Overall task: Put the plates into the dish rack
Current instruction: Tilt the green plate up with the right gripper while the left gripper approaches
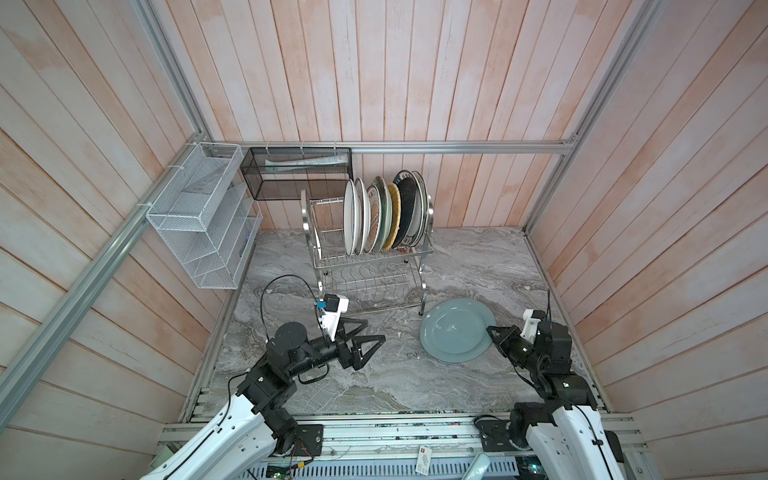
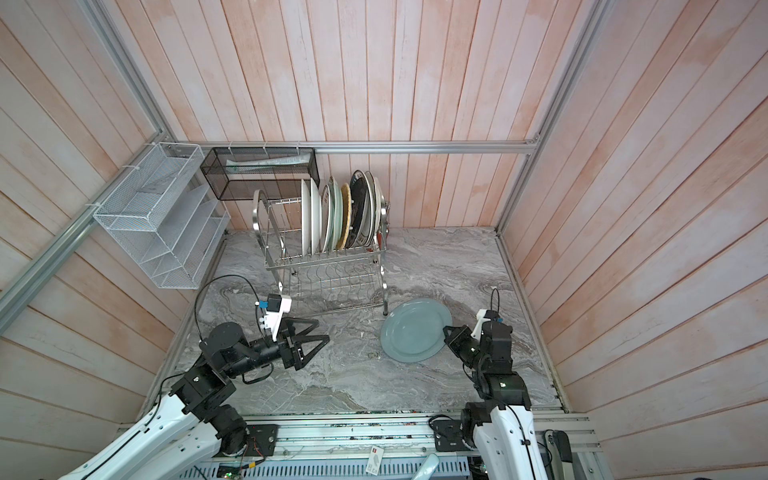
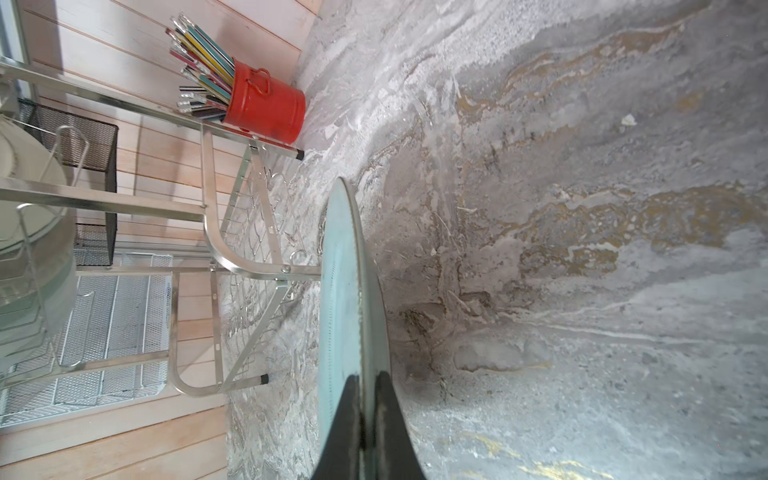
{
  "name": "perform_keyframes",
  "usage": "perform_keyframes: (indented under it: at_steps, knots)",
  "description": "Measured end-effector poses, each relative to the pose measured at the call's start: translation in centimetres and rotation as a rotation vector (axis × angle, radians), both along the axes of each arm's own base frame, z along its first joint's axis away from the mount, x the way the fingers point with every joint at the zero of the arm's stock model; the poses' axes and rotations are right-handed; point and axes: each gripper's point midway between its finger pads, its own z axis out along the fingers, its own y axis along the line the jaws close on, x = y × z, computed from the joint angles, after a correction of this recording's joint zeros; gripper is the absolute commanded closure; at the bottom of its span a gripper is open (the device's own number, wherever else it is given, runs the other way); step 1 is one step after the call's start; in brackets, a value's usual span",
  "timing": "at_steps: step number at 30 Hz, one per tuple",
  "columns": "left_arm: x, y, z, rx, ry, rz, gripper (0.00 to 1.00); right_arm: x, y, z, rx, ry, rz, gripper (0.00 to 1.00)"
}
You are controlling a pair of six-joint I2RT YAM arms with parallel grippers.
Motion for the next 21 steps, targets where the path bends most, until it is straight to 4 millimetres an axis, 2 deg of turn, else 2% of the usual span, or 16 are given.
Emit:
perform_keyframes:
  at_steps: [10, 15, 21]
  knots:
    - [-2.5, -4.8, -1.1, 0.079, -0.157, -0.116, 0.00, 1.1, -0.7, 3.1, -0.028, -0.024, -0.027, 1.00]
    - [-3.2, -8.6, -3.0, 0.201, -0.244, -0.181, 0.00, 1.9, -1.3, 4.8, -0.029, -0.044, -0.047, 1.00]
    - [-2.9, -13.4, -4.1, 0.349, -0.448, -0.217, 0.00, 3.0, -3.0, 5.3, -0.005, -0.038, -0.101, 1.00]
